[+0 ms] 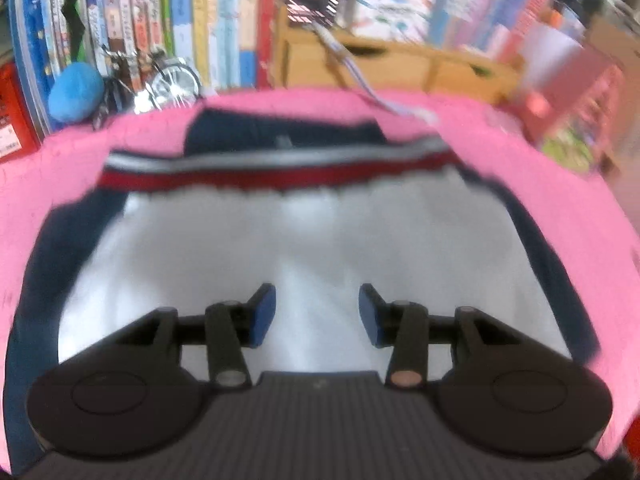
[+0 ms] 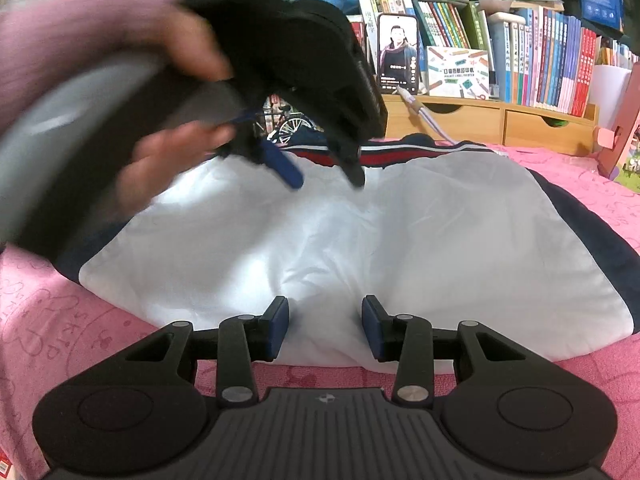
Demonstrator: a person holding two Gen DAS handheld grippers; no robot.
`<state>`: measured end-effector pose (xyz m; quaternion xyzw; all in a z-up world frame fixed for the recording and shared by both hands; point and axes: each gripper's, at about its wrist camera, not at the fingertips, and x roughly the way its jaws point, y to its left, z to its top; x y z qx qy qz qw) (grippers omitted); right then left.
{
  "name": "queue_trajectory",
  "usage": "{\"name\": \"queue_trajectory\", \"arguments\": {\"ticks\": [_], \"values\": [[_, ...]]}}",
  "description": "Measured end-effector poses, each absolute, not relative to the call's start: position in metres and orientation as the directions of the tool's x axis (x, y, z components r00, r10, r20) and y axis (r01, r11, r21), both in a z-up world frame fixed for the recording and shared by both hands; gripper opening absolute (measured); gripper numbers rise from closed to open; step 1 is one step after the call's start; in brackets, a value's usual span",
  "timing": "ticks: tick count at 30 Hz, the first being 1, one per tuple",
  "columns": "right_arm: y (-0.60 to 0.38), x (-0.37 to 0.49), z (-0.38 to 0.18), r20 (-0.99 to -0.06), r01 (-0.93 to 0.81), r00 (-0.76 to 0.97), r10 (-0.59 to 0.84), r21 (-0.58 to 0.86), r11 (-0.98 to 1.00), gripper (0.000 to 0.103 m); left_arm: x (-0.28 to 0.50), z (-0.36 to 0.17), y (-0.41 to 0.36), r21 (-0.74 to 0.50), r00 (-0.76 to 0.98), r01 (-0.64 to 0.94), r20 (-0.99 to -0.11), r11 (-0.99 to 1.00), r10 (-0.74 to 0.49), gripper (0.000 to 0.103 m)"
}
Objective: Fold clothes
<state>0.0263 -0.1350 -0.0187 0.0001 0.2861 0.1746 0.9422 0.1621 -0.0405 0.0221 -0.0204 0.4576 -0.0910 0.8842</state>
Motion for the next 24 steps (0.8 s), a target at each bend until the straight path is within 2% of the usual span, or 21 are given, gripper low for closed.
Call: {"name": "queue_trajectory", "arguments": {"ticks": [4,10,15,24], "values": [[-0.134,0.026,-0.019,-0.539,-0.328,0.776,0.328,0.098,0.939,0.041,0.142,0.014,-0.049,-0.152,0.505,0.188,-0.833,0.97,-0.228,0.044],[-0.135,0.026,-0.02,-0.537,-0.329,0.776,0.33,0.102,0.939,0.041,0.164,-0.005,-0.056,-0.092,0.501,0.16,-0.851,0.983,-0.161,0.042],[-0.135,0.026,-0.02,-0.536,-0.329,0.776,0.334,0.108,0.938,0.041,0.208,-0.01,-0.055,-0.032,0.536,0.108,-0.84,0.994,-0.085,0.042],[-0.136,0.027,-0.021,-0.533,-0.333,0.774,0.342,0.117,0.936,0.041,0.259,-0.015,-0.047,-0.029,0.612,0.048,-0.789,0.998,-0.052,0.045]]}}
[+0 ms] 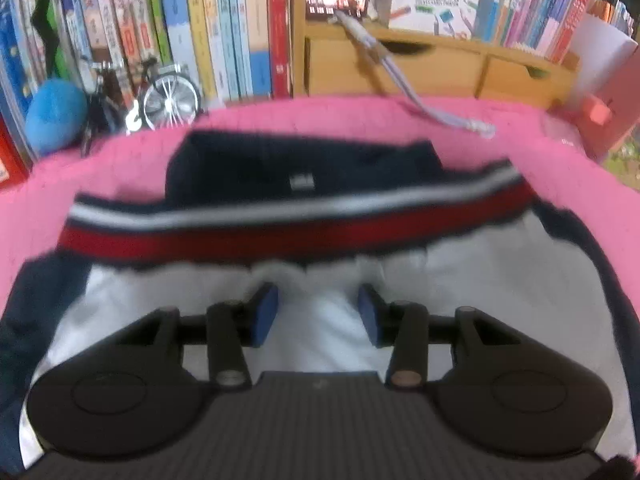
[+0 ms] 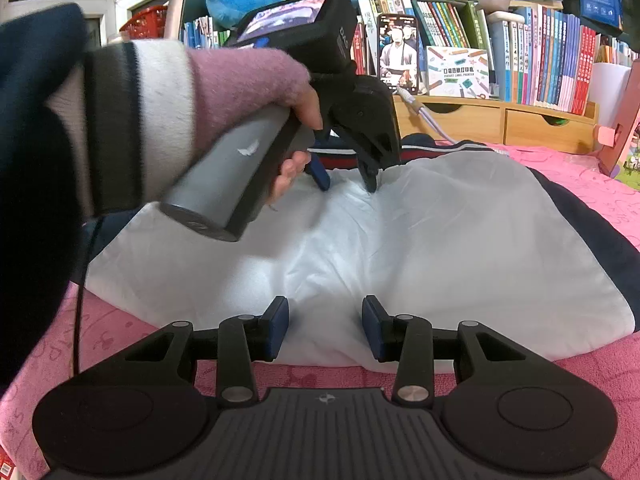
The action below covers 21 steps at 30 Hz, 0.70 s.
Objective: Fold clothes
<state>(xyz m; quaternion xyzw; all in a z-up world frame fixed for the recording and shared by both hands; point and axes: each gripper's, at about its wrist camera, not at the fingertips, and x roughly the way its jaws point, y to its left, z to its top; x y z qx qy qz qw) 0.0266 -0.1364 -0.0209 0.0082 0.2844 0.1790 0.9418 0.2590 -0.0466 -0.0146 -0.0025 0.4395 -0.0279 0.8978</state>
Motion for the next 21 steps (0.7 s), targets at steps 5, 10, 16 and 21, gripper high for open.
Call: {"name": "queue_trajectory", "arguments": {"ticks": [5,10,16,21], "values": [[-0.139,0.023,-0.022,-0.522,-0.337,0.773,0.362,0.146,0.93,0.044,0.245,-0.001,-0.042,-0.027,0.665,0.063,-0.744,0.998,-0.062,0.042],[-0.167,0.008,-0.016,-0.423,-0.298,0.826,0.372,0.233,0.926,0.055,0.183,0.028,-0.029,-0.014,0.755,0.113,-0.649,0.993,-0.095,0.043],[-0.221,-0.006,-0.007,-0.354,-0.164,0.904,0.241,0.233,0.958,0.061,0.083,0.038,-0.03,-0.033,0.843,0.076,-0.531,0.997,-0.082,0.043],[-0.271,0.01,-0.008,-0.394,0.017,0.913,0.107,0.3,0.954,0.062,0.04,0.016,-0.057,-0.042,0.832,0.084,-0.547,0.996,-0.093,0.043]]}}
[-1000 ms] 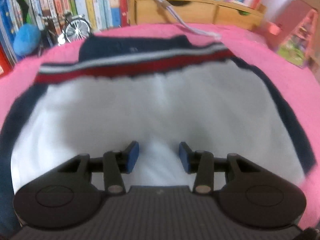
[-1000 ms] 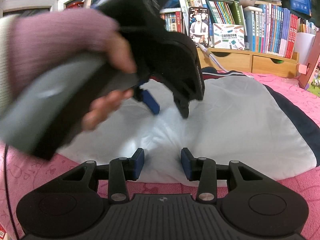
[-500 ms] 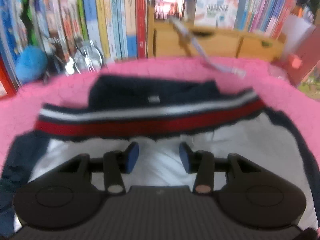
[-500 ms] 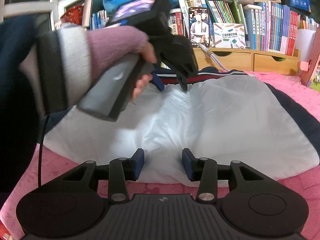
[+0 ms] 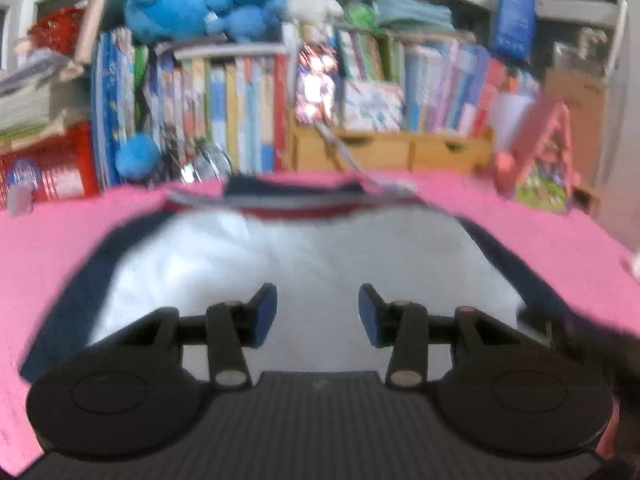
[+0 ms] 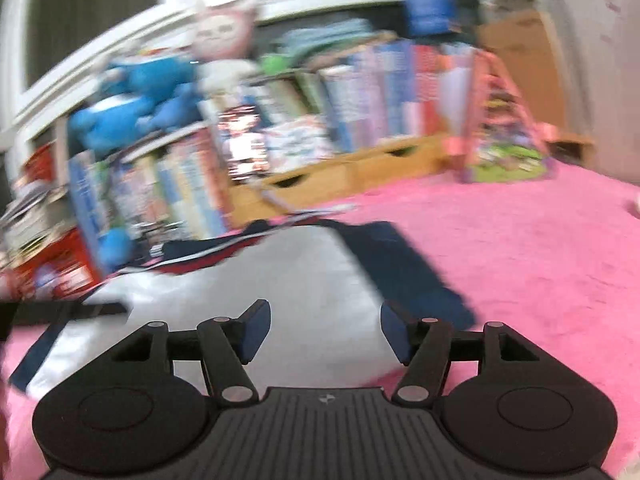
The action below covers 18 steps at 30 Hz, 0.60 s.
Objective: Fold clothes
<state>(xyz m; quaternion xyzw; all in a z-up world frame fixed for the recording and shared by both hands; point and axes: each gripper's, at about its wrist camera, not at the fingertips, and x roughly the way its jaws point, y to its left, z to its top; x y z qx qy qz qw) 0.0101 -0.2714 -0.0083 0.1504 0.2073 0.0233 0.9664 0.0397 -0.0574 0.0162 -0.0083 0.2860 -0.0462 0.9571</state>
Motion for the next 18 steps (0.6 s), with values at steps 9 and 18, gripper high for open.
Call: {"name": "queue_trajectory", "arguments": {"ticks": [9,18], "values": [[-0.305,0.009,-0.033,-0.482,0.145,0.874,0.054,0.366,0.919,0.065,0.04,-0.019,-0.07,-0.013,0.778,0.028,-0.627,1.0,-0.03,0.044],[-0.306,0.03,-0.036,-0.494,0.129,0.863,0.106,0.419,0.899,0.07,0.031,-0.024,-0.074,-0.024,0.791,-0.019,-0.612,1.0,0.0,0.044]]}}
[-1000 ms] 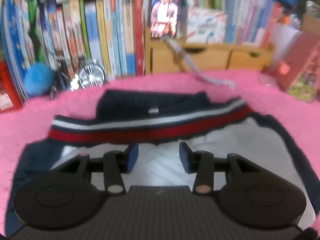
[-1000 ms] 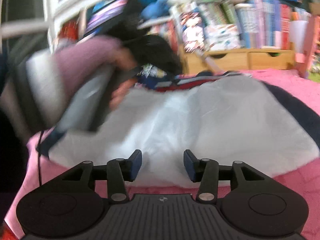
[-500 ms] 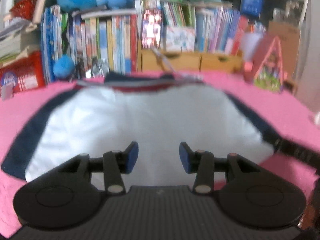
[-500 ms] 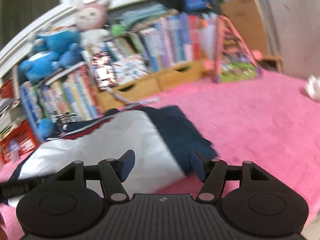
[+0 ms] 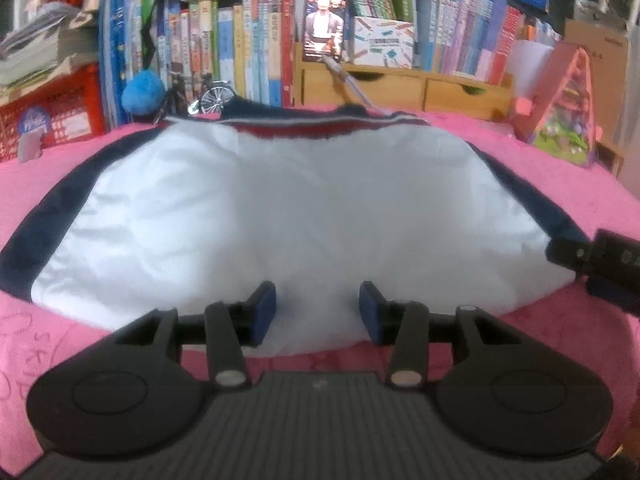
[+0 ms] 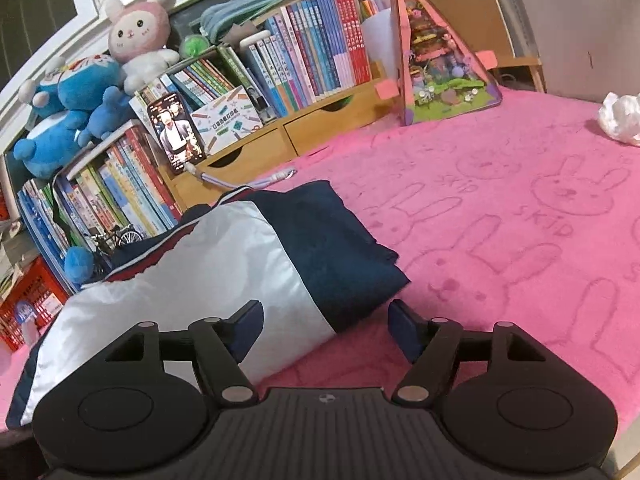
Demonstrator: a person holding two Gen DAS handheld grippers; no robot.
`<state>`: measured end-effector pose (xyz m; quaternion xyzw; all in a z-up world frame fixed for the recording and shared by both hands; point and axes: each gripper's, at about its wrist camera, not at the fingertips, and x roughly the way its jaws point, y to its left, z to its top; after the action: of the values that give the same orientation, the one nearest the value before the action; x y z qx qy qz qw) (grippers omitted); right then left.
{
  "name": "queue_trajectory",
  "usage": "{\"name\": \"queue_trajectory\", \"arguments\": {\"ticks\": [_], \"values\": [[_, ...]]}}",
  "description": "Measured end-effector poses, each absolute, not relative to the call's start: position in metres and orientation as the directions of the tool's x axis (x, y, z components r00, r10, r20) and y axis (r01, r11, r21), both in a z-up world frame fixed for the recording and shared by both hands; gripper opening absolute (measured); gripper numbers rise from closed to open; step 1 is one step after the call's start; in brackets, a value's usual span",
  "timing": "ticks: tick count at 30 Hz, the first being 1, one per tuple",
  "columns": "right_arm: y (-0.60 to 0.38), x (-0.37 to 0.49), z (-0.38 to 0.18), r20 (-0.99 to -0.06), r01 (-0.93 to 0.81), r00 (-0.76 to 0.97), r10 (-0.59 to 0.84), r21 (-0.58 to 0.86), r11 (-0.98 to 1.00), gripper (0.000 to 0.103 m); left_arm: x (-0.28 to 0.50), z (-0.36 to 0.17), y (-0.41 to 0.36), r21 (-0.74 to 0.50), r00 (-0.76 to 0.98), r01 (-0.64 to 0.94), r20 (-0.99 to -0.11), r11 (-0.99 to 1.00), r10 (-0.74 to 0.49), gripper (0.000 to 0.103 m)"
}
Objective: Fold clothes
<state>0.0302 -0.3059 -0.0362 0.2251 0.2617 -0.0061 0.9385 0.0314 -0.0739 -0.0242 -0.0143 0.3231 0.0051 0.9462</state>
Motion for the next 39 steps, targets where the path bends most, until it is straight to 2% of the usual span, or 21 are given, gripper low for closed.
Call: {"name": "queue_trajectory", "arguments": {"ticks": [5,11,12,13,14,16,17,22,26,31,35,39], "values": [[-0.309,0.05,-0.039,-0.48,0.107,0.867,0.133,0.441,0.891,0.071,0.031,-0.026,-0.077,-0.012,0.799,-0.028,-0.601,1.0,0.015,0.044],[-0.327,0.084,-0.04,-0.46,0.056,0.834,0.306,0.621,0.782,0.071,0.031,-0.027,-0.074,-0.027,0.803,-0.012,-0.596,1.0,-0.007,0.044],[-0.332,0.089,-0.041,-0.458,0.059,0.825,0.332,0.653,0.755,0.067,0.031,-0.027,-0.074,-0.028,0.803,-0.01,-0.595,1.0,-0.009,0.044],[-0.336,0.093,-0.041,-0.464,0.068,0.813,0.351,0.675,0.734,0.055,0.031,-0.027,-0.073,-0.028,0.804,-0.008,-0.595,1.0,-0.011,0.044],[-0.339,0.098,-0.042,-0.477,0.081,0.8,0.366,0.689,0.72,0.048,0.031,-0.027,-0.073,-0.03,0.804,-0.007,-0.595,1.0,-0.012,0.044],[-0.34,0.104,-0.042,-0.5,0.094,0.784,0.367,0.681,0.726,0.027,0.031,-0.026,-0.072,-0.04,0.803,-0.005,-0.595,0.999,-0.02,0.044],[-0.338,0.105,-0.04,-0.508,0.09,0.781,0.363,0.667,0.739,0.025,0.031,-0.026,-0.07,-0.053,0.803,-0.003,-0.595,0.999,-0.03,0.044],[-0.309,0.097,-0.007,-0.478,0.006,0.826,0.298,0.536,0.844,0.016,0.03,-0.011,-0.028,-0.247,0.794,-0.007,-0.59,0.969,-0.145,0.043],[-0.264,0.088,0.035,-0.397,-0.107,0.879,0.265,0.377,0.92,0.015,0.017,0.003,0.021,-0.315,0.841,-0.071,-0.53,0.946,-0.113,0.043],[-0.16,0.079,0.079,-0.297,-0.323,0.89,0.345,0.122,0.939,0.014,-0.012,0.0,0.108,-0.509,0.895,-0.227,-0.445,0.83,-0.028,0.042],[-0.062,0.075,0.079,-0.307,-0.492,0.832,0.462,-0.026,0.87,0.014,-0.038,-0.006,0.158,-0.597,0.91,-0.295,-0.415,0.746,0.028,0.042],[0.016,0.068,0.053,-0.368,-0.626,0.748,0.553,-0.113,0.772,0.014,-0.058,-0.014,0.194,-0.66,0.912,-0.33,-0.408,0.675,0.047,0.042]]}}
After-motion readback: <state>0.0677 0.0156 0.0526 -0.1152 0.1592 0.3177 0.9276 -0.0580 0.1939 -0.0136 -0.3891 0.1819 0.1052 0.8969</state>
